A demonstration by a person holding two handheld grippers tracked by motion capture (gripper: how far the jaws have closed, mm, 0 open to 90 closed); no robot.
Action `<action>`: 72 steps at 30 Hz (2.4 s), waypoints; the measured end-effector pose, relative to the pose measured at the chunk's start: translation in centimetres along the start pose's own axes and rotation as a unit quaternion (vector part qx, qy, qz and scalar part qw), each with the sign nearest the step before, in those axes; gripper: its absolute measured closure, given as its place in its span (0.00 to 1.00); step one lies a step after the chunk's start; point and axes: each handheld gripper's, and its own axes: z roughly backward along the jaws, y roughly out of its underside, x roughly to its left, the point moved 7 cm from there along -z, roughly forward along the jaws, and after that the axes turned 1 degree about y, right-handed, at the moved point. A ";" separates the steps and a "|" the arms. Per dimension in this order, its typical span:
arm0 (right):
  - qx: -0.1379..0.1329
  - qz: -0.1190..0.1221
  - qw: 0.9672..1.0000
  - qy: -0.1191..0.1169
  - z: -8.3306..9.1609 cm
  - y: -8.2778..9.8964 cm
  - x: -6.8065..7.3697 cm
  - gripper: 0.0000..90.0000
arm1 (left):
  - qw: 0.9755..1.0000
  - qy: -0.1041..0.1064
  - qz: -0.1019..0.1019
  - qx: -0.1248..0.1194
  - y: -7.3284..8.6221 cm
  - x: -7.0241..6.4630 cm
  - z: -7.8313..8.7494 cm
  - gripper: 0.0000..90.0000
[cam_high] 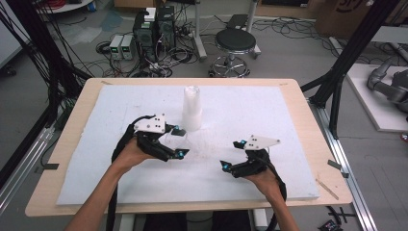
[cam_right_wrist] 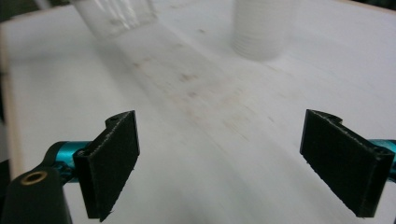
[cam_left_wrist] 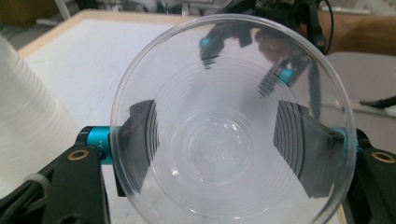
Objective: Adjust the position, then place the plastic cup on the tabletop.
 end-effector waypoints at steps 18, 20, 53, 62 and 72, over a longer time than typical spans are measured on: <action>0.014 -0.067 0.992 0.110 2.2 4.9 -4.1 0.13 | 0.988 -0.007 -0.028 0.150 0.3 2.3 1.0 0.34; 0.012 -0.069 0.991 0.110 2.3 4.9 -4.1 0.13 | 0.988 -0.007 -0.029 0.153 0.2 2.2 0.9 0.34; 0.012 -0.068 0.993 0.101 2.3 4.9 -3.9 0.13 | 0.980 0.006 -0.021 0.198 3.5 0.9 -4.1 0.34; 0.014 -0.070 0.992 0.100 2.3 4.9 -4.0 0.13 | 0.980 0.006 -0.016 0.196 3.7 0.8 -4.7 0.34; 0.015 -0.071 0.992 0.100 2.3 5.0 -3.9 0.13 | 0.978 -0.024 0.020 0.204 4.7 1.4 -5.3 0.08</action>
